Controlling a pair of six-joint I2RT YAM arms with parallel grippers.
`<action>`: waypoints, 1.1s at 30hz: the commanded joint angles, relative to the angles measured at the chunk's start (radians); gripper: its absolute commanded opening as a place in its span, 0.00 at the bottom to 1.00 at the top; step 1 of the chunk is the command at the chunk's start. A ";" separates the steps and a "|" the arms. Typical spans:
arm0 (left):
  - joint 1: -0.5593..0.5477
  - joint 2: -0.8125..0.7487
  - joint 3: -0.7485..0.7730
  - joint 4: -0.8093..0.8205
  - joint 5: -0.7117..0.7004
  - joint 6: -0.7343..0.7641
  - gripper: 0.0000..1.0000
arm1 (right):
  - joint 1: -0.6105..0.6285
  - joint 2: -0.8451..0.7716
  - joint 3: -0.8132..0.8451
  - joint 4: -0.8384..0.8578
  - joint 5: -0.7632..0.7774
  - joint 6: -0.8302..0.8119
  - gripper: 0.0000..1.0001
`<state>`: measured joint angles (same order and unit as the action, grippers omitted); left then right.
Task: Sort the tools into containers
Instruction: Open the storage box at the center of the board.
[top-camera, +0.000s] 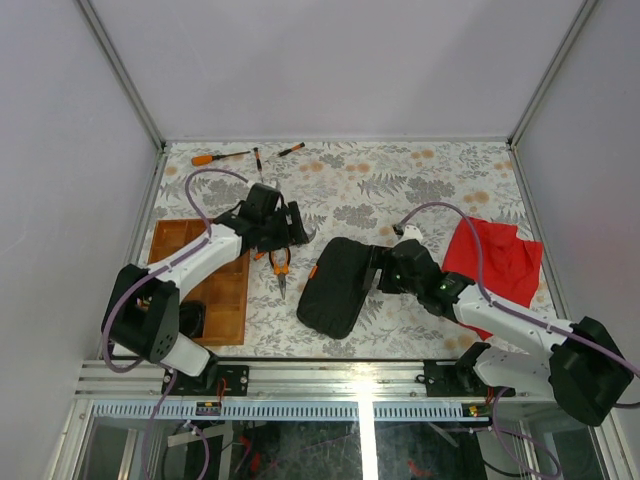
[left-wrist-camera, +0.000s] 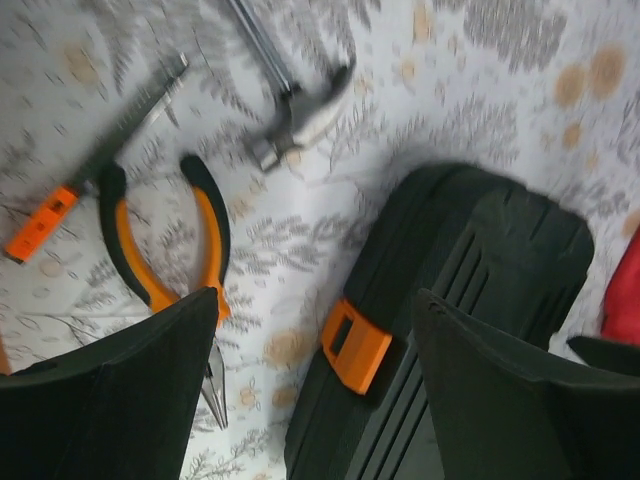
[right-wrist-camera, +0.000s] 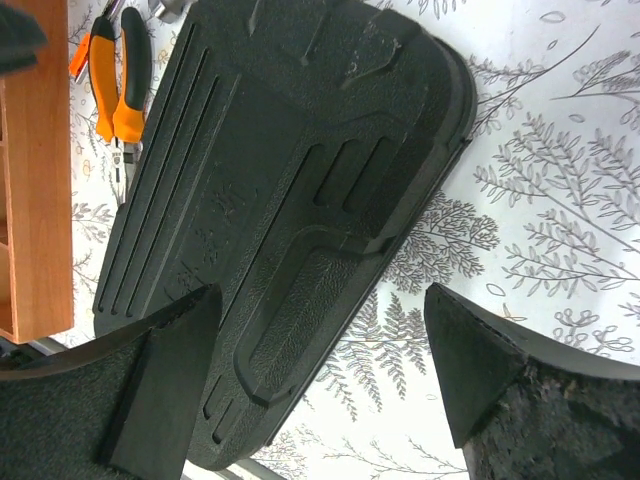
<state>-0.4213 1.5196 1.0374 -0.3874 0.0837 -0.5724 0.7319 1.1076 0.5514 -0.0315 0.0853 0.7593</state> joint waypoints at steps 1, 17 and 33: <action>-0.037 -0.068 -0.100 0.104 0.070 -0.030 0.78 | -0.005 0.032 -0.003 0.091 -0.053 0.059 0.88; -0.196 -0.142 -0.348 0.362 0.208 -0.141 0.78 | -0.019 0.170 0.034 0.107 -0.066 0.076 0.80; -0.418 -0.104 -0.283 0.334 0.039 -0.207 0.78 | -0.175 0.219 0.112 0.038 -0.186 -0.070 0.69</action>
<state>-0.8219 1.4162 0.6994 -0.0750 0.2142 -0.7479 0.5735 1.3293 0.6197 0.0376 -0.0784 0.7498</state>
